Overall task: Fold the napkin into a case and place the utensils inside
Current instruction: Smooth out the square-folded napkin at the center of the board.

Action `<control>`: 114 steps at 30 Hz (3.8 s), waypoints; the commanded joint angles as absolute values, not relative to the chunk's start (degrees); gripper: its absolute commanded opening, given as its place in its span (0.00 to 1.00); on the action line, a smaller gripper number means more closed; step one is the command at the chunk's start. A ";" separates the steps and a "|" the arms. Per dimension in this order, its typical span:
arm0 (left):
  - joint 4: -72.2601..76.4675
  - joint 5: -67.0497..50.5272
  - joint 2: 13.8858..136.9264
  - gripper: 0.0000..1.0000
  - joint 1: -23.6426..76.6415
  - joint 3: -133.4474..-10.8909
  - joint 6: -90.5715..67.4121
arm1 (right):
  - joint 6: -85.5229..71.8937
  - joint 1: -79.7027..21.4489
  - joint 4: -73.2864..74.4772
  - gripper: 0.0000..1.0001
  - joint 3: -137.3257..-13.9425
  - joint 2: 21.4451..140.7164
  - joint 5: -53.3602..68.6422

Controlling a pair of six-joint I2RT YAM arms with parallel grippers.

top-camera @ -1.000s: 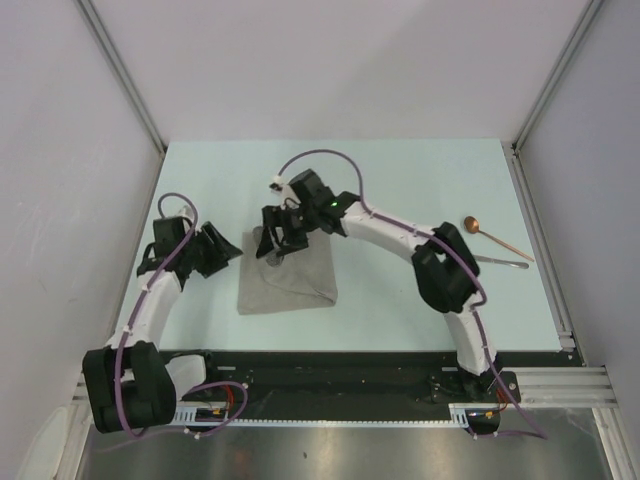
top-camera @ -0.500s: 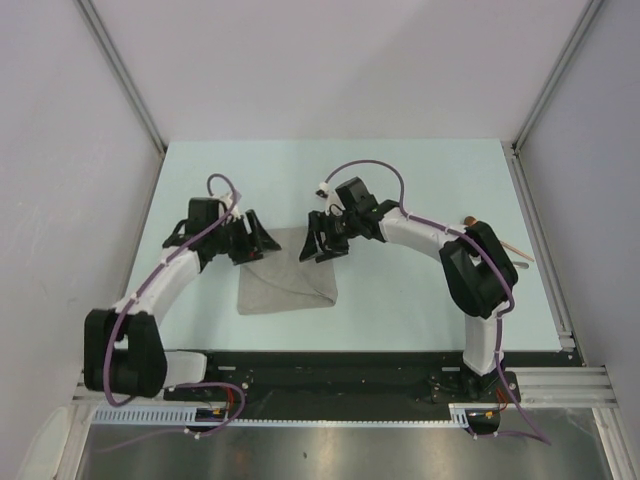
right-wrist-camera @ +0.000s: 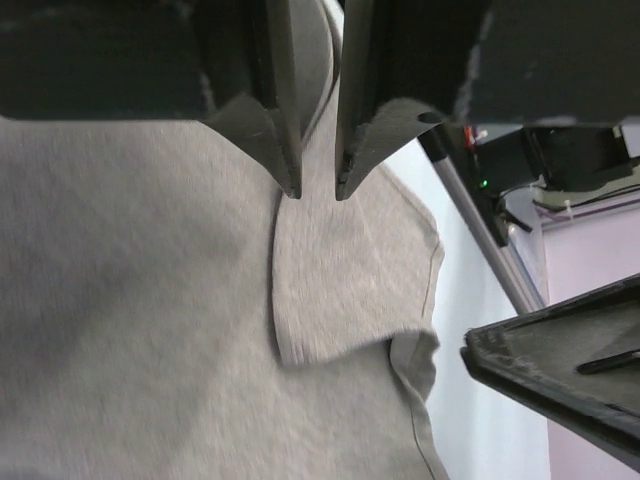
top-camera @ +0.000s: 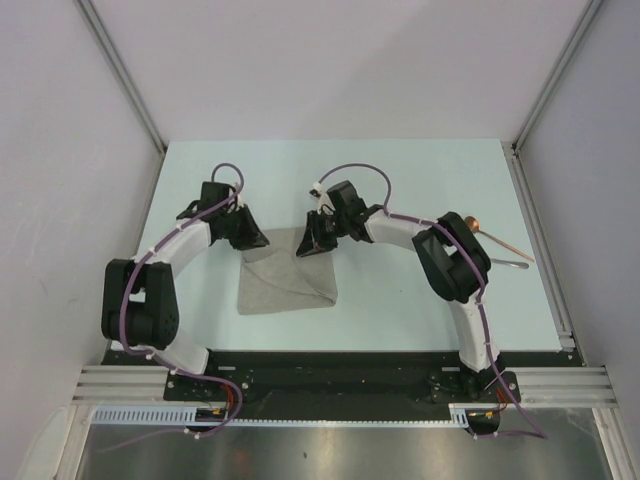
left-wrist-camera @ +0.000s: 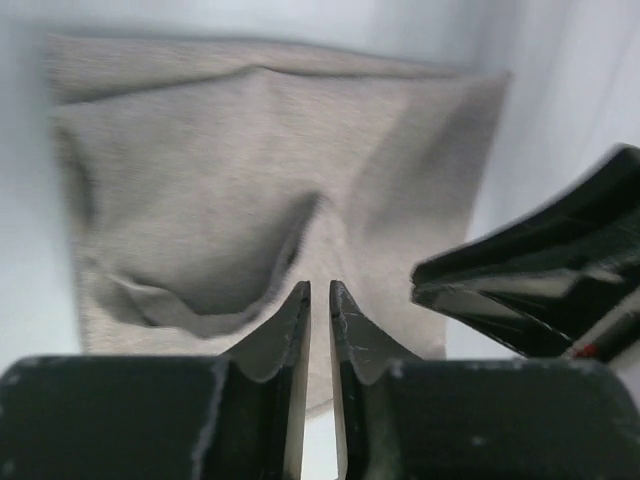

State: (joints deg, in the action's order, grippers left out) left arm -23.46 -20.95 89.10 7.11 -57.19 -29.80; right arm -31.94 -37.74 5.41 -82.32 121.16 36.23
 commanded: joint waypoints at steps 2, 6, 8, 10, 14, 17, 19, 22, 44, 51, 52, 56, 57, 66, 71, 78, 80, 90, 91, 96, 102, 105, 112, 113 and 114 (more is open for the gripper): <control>-24.70 -16.17 94.12 0.13 3.25 -60.03 -30.85 | -30.94 -39.46 0.79 0.18 -91.05 125.59 32.70; -25.31 -14.42 99.40 0.04 2.90 -62.31 -30.15 | -30.06 -39.46 1.58 0.16 -93.42 128.14 30.50; -25.23 -13.80 101.41 0.04 2.81 -62.75 -30.06 | -29.97 -39.38 1.67 0.13 -94.48 129.54 31.20; -24.96 -13.10 102.74 0.04 2.64 -62.84 -29.88 | -30.23 -39.38 1.23 0.11 -94.22 130.16 31.11; -24.52 -12.13 103.62 0.03 2.20 -61.79 -29.97 | -29.88 -39.90 0.62 0.10 -94.48 131.39 31.38; -24.35 -11.08 103.45 0.03 2.11 -61.17 -30.32 | -29.45 -39.90 0.53 0.10 -94.74 132.10 31.20; -24.78 -10.64 103.45 0.02 1.93 -61.08 -30.32 | -29.18 -39.90 0.88 0.10 -95.10 132.71 30.68; -24.96 -10.28 103.62 0.02 1.50 -61.00 -30.41 | -29.09 -40.08 1.05 0.10 -95.97 133.77 31.02; -24.52 -11.07 103.10 0.01 0.97 -59.94 -31.64 | -40.95 -49.04 -11.86 0.09 -81.84 123.94 47.90; -24.78 -11.07 102.57 0.01 0.88 -60.38 -31.20 | -42.71 -45.18 -15.03 0.17 -80.24 121.11 46.49; -24.87 -11.42 102.39 0.01 0.79 -60.55 -30.85 | -42.98 -44.91 -15.29 0.22 -80.51 121.81 46.93; -24.34 -11.87 100.29 0.04 0.79 -60.03 -30.06 | -41.84 -44.65 -13.28 0.22 -82.96 125.32 45.35; -24.69 -12.04 99.24 0.05 0.79 -60.12 -29.80 | -41.40 -45.43 -12.66 0.21 -84.62 126.38 45.70; -29.18 -5.80 84.55 0.64 0.44 -56.51 -27.34 | -34.30 -41.40 3.41 0.26 -79.11 118.49 36.49; -30.14 -12.65 89.80 0.53 0.26 -61.16 -25.93 | -30.50 -42.61 9.48 0.28 -70.85 110.93 36.12; -27.25 -10.99 86.14 0.50 0.26 -59.34 -25.05 | -29.18 -49.83 10.73 0.25 -64.70 105.39 28.22; -26.55 -12.56 84.82 0.50 0.26 -58.01 -24.70 | -30.05 -49.83 8.80 0.25 -62.94 103.98 28.12; -29.25 -12.49 91.04 0.64 1.49 -62.11 -23.04 | -30.23 -44.74 9.05 0.32 -58.54 96.60 30.15; -30.40 -10.83 92.88 0.63 1.49 -63.70 -22.59 | -30.32 -44.48 9.57 0.32 -57.84 95.37 29.80; -33.05 -8.87 98.52 0.51 1.41 -69.43 -21.62 | -32.16 -43.60 8.62 0.32 -54.50 92.38 29.26; -31.55 -9.41 102.74 0.41 1.41 -69.70 -21.53 | -32.78 -41.31 6.86 0.32 -51.95 90.35 30.06; -31.03 -8.96 102.65 0.38 1.41 -70.13 -21.53 | -32.78 -40.87 5.98 0.31 -51.15 90.44 30.41; -30.59 -7.82 102.13 0.26 1.41 -71.37 -22.32 | -34.98 -41.31 1.24 0.29 -49.57 93.69 31.73; -30.50 -7.91 102.22 0.23 1.41 -71.45 -22.41 | -35.07 -41.31 0.97 0.28 -49.57 94.13 31.82; -30.50 -8.00 102.30 0.22 1.41 -71.46 -22.33 | -35.42 -41.31 0.62 0.28 -49.57 94.83 31.82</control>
